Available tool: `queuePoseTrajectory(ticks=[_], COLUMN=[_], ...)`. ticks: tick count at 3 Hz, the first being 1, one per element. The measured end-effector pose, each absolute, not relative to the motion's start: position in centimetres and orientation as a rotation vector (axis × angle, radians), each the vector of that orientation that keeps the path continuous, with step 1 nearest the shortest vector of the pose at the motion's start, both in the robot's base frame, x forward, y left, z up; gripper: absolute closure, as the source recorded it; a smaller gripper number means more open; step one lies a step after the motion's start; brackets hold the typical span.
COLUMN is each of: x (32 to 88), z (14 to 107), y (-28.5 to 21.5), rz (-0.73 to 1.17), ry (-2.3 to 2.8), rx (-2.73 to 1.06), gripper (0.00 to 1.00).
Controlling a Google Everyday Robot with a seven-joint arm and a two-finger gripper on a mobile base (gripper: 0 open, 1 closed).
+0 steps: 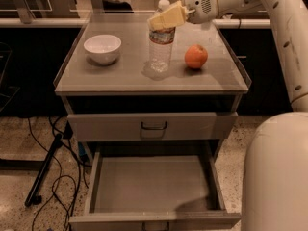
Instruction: Pick water bottle from middle drawer and place on counter
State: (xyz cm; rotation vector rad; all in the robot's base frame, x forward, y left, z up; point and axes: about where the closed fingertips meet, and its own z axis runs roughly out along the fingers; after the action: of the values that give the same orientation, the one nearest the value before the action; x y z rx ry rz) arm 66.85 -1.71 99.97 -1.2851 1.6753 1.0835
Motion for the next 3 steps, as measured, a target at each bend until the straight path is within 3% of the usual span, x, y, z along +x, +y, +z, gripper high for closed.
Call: queuePoseTrajectory(ticks=[3], x=[67.8], z=[97.6], y=[-0.4], rz=[1.153], ry=[1.72], rx=[-1.363], gripper=[1.0])
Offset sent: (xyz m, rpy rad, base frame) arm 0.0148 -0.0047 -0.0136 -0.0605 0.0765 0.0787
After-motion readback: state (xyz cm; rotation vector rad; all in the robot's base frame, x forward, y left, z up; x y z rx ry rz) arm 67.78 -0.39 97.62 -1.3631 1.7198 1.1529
